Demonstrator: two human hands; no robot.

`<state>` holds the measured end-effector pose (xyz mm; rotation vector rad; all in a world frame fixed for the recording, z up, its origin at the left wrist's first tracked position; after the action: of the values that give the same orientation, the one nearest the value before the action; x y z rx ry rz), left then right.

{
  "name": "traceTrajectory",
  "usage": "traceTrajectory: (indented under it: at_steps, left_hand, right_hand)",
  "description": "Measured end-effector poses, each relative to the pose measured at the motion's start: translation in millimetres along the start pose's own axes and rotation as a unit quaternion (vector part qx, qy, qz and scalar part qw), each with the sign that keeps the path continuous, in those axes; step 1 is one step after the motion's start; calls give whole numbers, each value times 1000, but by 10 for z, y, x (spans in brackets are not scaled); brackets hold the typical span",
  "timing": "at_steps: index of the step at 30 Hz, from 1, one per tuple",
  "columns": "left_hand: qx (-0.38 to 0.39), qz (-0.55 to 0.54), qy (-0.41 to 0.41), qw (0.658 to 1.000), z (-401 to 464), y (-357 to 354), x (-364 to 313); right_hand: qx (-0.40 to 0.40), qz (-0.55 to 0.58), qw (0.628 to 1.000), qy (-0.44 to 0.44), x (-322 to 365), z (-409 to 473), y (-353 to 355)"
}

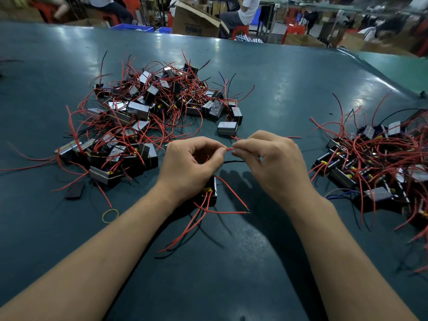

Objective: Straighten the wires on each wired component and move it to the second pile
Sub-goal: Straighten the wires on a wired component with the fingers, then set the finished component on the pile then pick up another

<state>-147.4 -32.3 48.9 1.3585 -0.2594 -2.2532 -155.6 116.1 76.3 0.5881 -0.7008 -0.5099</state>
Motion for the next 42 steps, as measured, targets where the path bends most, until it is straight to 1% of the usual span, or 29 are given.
traceTrajectory:
  at_steps: [4, 7, 8, 10, 12, 14, 15, 17, 18, 19, 21, 22, 23, 25, 26, 27, 28, 29, 30, 31, 32, 33, 34, 36, 39, 42]
  left_hand:
    - [12, -14, -6, 1000, -9, -14, -20]
    - [22, -25, -21, 999, -11, -11, -66]
    - [24, -26, -28, 999, -14, -10, -87]
    - [24, -20, -46, 998, -16, -1, -120]
    - [20, 2, -73, 997, -24, 7, -172]
    - [20, 25, -98, 995, -44, -14, -226]
    - [21, 25, -98, 995, -50, -26, -231]
    - [16, -6, -58, 998, -36, -25, -171]
    - [6, -33, -24, 999, -13, 2, -100]
    - [-14, -58, 10, 998, 17, 55, -17]
    - [-72, -89, 62, 992, 68, 208, 138]
    - [-99, -91, 79, 988, 82, 276, 201]
    - [-118, -86, 89, 985, 90, 320, 247]
    - [-127, -63, 90, 986, 95, 338, 280]
    - [-125, -51, 84, 987, 95, 331, 278]
    - [-124, -41, 77, 988, 97, 331, 274]
    - [-127, -35, 73, 989, 98, 340, 279]
    - [-134, -34, 74, 988, 101, 358, 292]
    - [-145, -38, 80, 986, 102, 382, 312]
    - [-160, -43, 88, 982, 97, 413, 332]
    - [-178, -50, 97, 978, 93, 448, 350]
    - [-197, -61, 104, 973, 92, 485, 367]
    - [-216, -79, 109, 967, 94, 523, 385]
    - [-244, -114, 112, 957, 93, 584, 418]
    - [-251, -116, 104, 955, 79, 607, 433]
    - [-242, -89, 85, 962, 64, 599, 390]
  right_hand:
    - [45, 34, 998, 8, -17, 11, -55]
    - [51, 105, 993, 12, 30, 12, -44]
    - [48, 136, 990, -4, 19, 4, -41]
    - [46, 197, 977, -67, -51, -9, -62]
    - [36, 265, 952, -145, -144, -23, -97]
    - [13, 339, 915, -218, -236, -38, -121]
    - [3, 370, 894, -253, -278, -51, -142]
    - [-18, 418, 855, -306, -352, -93, -191]
    - [-30, 420, 848, -321, -391, -114, -197]
    - [-43, 394, 857, -329, -433, -131, -176]
    - [-75, 284, 896, -332, -538, -149, -47]
    - [-101, 234, 907, -334, -580, -164, 48]
    - [-133, 201, 912, -331, -606, -178, 152]
    - [-210, 138, 923, -291, -519, -172, 418]
    - [-249, 127, 924, -260, -410, -157, 536]
    - [-277, 178, 916, -230, -338, -141, 596]
    - [-278, 307, 884, -217, -328, -121, 559]
    - [-234, 488, 809, -229, -293, -90, 398]
    - [-147, 661, 690, -257, -175, -56, 138]
    - [-58, 757, 580, -296, -1, -63, -95]
    - [19, 787, 521, -330, 165, -100, -283]
    - [60, 779, 513, -356, 269, -156, -420]
    - [85, 765, 513, -379, 330, -206, -540]
    - [97, 742, 507, -428, 381, -285, -732]
    - [66, 699, 536, -469, 261, -304, -837]
    - [-33, 676, 573, -462, -17, -269, -608]
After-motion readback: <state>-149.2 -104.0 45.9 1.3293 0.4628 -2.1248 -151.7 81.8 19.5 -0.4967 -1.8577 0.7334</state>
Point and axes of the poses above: each hand's wrist, its own z-axis towards the middle knuckle, its own y-axis out of the back of the hand, x = y × z, the point moved 9 cm from there along z, towards the middle knuckle, and after that the axes turned 7 degrees about z, right-handed, at the moved point
